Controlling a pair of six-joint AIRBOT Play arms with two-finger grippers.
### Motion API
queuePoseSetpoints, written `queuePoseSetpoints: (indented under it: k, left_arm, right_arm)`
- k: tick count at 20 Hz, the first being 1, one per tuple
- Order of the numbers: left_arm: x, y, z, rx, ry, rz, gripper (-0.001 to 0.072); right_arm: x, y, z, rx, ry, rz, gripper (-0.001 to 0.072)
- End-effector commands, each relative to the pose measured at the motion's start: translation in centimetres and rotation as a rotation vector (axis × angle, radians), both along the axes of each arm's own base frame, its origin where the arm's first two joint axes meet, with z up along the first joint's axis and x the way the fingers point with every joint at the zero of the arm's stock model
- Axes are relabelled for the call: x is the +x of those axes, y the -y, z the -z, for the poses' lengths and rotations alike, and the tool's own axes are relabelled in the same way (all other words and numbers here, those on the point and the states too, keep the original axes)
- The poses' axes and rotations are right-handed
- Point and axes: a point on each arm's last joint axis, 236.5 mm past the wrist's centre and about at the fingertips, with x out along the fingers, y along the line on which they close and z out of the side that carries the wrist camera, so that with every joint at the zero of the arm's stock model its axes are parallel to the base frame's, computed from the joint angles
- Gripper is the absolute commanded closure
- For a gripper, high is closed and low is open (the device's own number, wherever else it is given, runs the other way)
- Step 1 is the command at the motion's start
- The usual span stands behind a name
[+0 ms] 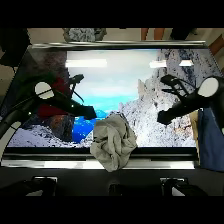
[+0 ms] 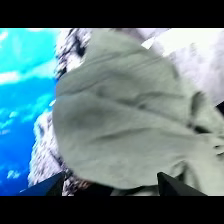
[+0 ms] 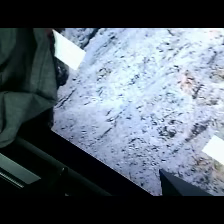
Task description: Fold the shirts.
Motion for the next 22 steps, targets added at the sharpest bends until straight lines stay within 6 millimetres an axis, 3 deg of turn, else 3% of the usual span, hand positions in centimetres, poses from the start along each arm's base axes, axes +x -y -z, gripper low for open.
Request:
queuePoseSetpoints:
  k: [1,3,6,9,10,11,12,13,14,15,20,21,22]
  left_arm:
    - [-1.7,-2.2,5.6,0.006,-0.144,-0.083,-0.0013]
    - [-3.2,-0.7,9.0,-0.067,-0.214,-0.119,-0.0013]
    - [-3.2,-0.6,12.5,-0.084,-0.237,-0.183,-0.0013]
    - [-2.5,1.6,13.0,-0.182,-0.244,-0.182,-0.0011]
    - [-2.3,2.7,12.9,-0.224,-0.244,-0.182,0.0027]
    - [-2.1,3.5,12.9,-0.251,-0.245,-0.190,0.0113]
    - [-2.0,3.9,13.0,-0.259,-0.248,-0.199,0.0127]
    - [-2.0,3.9,13.1,-0.258,-0.248,-0.200,0.0352]
    - [-2.0,3.9,13.0,-0.260,-0.248,-0.199,0.0626]
    - [-1.9,3.8,12.9,-0.260,-0.246,-0.200,0.0672]
    - [-1.6,3.4,12.3,-0.269,-0.233,-0.208,0.0674]
    - [-1.6,3.4,12.1,-0.271,-0.230,-0.206,0.0674]
    - [-1.5,3.5,11.9,-0.273,-0.225,-0.204,0.0675]
  right_arm:
    - [-0.2,-3.4,3.5,0.144,-0.129,-0.046,0.0035]
    - [-1.2,-3.3,5.5,0.143,-0.174,-0.043,0.0035]
    - [-3.6,-3.5,8.0,0.156,-0.257,-0.057,0.0034]
    - [-4.9,-4.6,9.5,0.209,-0.292,-0.049,0.0023]
    - [-4.8,-5.3,9.9,0.240,-0.284,-0.043,0.0023]
    - [-4.7,-6.2,10.2,0.285,-0.272,-0.033,0.0022]
    - [-4.7,-7.2,10.5,0.335,-0.268,-0.012,0.0019]
    - [-4.9,-7.9,10.9,0.372,-0.277,0.008,0.0018]
    - [-5.3,-8.6,11.4,0.405,-0.297,0.031,0.0019]
    - [-5.7,-9.1,11.9,0.430,-0.320,0.051,0.0019]
    - [-7.7,-12.0,15.1,0.476,-0.412,0.064,0.0027]
    - [-7.9,-12.7,15.6,0.467,-0.414,0.047,0.0066]
    - [-7.9,-13.4,16.0,0.466,-0.409,0.040,0.0174]
